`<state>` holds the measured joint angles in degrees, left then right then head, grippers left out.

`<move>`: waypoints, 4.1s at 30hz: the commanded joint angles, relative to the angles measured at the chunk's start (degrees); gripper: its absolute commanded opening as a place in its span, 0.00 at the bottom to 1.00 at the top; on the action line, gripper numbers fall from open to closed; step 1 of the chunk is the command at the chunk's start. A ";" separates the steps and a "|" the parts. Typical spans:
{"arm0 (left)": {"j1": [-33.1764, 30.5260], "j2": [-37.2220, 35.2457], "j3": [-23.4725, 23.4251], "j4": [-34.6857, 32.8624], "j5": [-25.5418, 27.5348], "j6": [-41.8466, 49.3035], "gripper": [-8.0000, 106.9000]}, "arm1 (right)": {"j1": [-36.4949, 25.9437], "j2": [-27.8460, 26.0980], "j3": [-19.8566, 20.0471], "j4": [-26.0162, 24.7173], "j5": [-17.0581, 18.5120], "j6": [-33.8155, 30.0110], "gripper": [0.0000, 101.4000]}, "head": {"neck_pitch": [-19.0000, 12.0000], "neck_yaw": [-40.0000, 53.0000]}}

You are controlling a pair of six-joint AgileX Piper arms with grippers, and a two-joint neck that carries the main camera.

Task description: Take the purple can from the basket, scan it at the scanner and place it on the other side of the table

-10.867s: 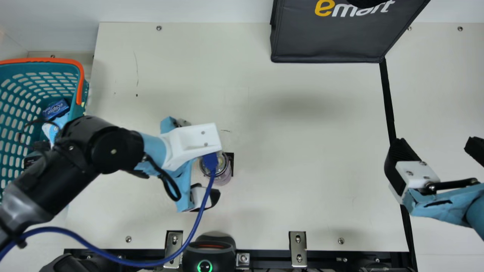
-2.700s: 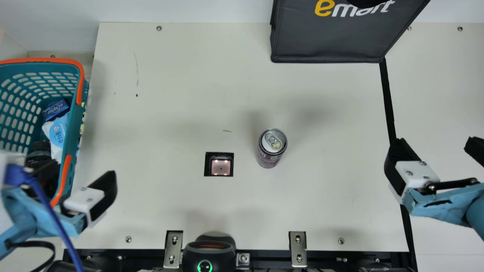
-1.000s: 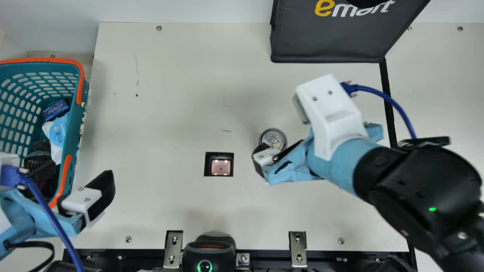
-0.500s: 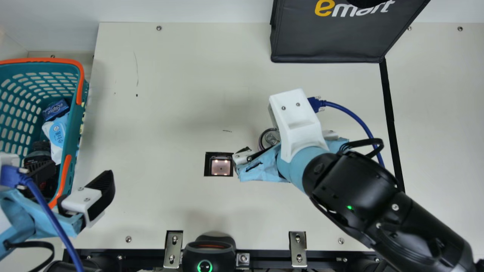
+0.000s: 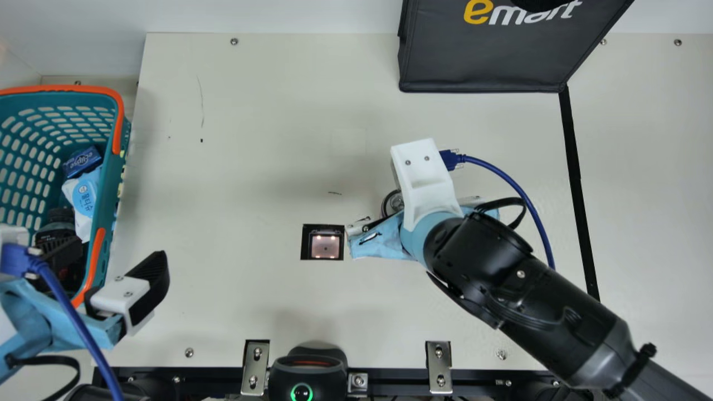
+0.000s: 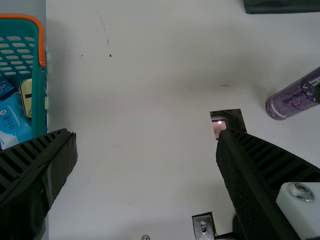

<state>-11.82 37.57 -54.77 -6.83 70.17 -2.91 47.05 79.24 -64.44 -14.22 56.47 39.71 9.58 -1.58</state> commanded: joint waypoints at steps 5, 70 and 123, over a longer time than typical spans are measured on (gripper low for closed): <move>0.00 0.00 0.00 0.00 0.00 0.00 0.85 | -0.84 1.91 0.85 -0.66 -2.02 0.09 0.94 | -1.66 0.00; 0.00 0.00 0.00 0.00 0.00 0.00 0.85 | -72.44 -3.70 -9.10 32.45 10.25 -75.16 0.00 | -1.66 -20.00; 0.00 0.00 0.00 0.00 0.00 0.00 0.85 | -85.36 40.89 -50.44 22.38 4.51 -63.81 0.00 | -1.66 -20.00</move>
<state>-11.82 37.57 -54.77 -6.83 70.17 -2.91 -38.32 120.11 -115.08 8.10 61.18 -23.92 9.58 -21.45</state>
